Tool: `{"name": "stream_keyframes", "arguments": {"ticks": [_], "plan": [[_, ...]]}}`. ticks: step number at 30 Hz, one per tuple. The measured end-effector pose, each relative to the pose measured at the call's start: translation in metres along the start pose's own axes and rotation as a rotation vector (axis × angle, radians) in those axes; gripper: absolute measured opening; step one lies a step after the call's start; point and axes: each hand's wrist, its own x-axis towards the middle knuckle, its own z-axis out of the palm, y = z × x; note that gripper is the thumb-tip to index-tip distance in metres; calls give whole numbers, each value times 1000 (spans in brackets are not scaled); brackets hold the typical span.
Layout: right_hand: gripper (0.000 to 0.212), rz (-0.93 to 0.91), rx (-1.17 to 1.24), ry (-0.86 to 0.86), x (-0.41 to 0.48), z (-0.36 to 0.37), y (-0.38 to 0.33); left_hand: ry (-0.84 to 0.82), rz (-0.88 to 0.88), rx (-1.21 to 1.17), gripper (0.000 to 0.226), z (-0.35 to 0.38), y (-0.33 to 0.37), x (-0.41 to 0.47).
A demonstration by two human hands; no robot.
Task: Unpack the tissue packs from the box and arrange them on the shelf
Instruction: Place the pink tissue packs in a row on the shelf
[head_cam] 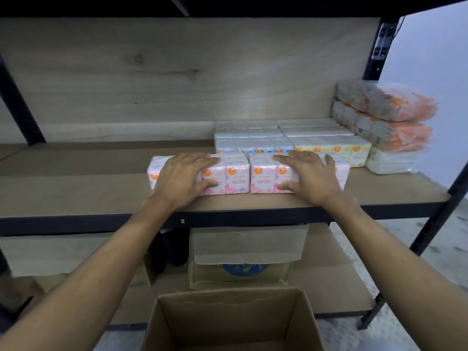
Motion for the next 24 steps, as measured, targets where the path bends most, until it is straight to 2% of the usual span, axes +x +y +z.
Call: {"name": "stream_keyframes", "arguments": {"ticks": [11,24], "plan": [[70,67,-24,-6,-13,-12,62,-9,18,-24,54,20,43,21],[72,12,21,-6,-9,-16,121,-2,17,-49,54,44,95,48]]}}
